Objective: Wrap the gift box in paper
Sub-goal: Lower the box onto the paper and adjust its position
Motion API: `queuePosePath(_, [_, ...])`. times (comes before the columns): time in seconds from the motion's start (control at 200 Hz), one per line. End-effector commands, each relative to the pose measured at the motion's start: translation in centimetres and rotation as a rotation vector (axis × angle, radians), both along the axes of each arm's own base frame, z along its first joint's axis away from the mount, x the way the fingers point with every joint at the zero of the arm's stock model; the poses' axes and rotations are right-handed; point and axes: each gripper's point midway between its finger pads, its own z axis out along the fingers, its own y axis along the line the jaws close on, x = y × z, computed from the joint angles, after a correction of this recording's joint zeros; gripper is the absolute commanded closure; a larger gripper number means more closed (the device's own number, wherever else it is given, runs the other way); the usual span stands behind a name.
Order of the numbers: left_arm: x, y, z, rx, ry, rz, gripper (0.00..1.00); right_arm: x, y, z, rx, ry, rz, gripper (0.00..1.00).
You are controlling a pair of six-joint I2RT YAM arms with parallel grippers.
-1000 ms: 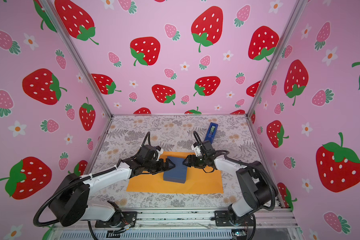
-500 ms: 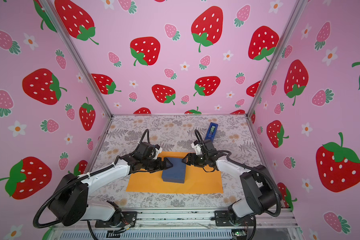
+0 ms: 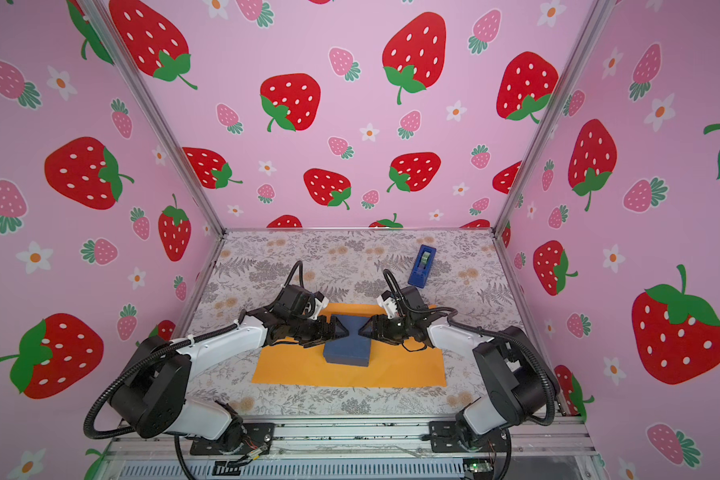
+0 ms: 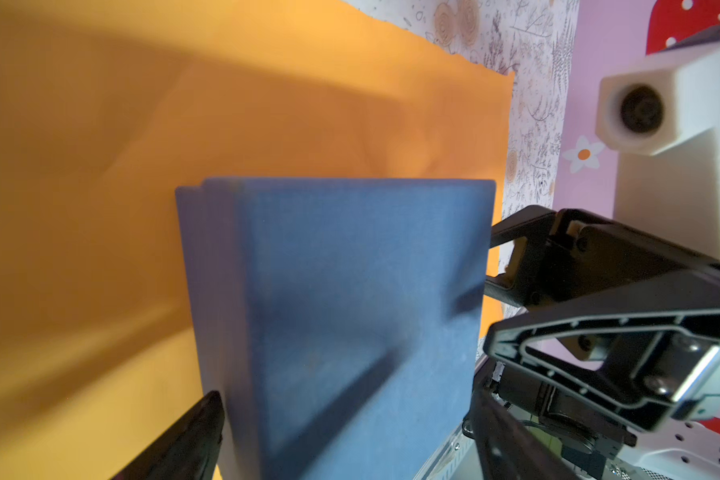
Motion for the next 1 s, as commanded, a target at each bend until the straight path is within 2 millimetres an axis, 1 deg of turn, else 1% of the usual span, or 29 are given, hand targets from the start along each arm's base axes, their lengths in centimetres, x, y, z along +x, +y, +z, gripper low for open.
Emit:
queuePosePath(0.0, [1.5,-1.0,1.5,-0.043,-0.031,0.000,0.06,1.1,0.9,0.7,0.016,-0.020,-0.009,0.34])
queuePosePath(0.245, [2.0,-1.7,1.3,-0.062,-0.012,-0.008,0.07,2.4,0.8,0.6,-0.041,-0.054,-0.025,0.35])
queuePosePath(0.495, [2.4,-2.1,1.4,-0.065,-0.011,-0.010,0.07,2.8,0.9,0.9,-0.049,-0.063,-0.022,0.35])
queuePosePath(0.765, [2.9,-1.9,1.3,-0.020,-0.023,-0.025,0.07,2.2,0.5,0.3,-0.071,-0.049,-0.011,0.35])
queuePosePath(0.995, [3.4,-1.8,1.7,-0.015,-0.033,-0.030,0.07,1.9,0.6,0.5,-0.056,-0.047,0.001,0.35])
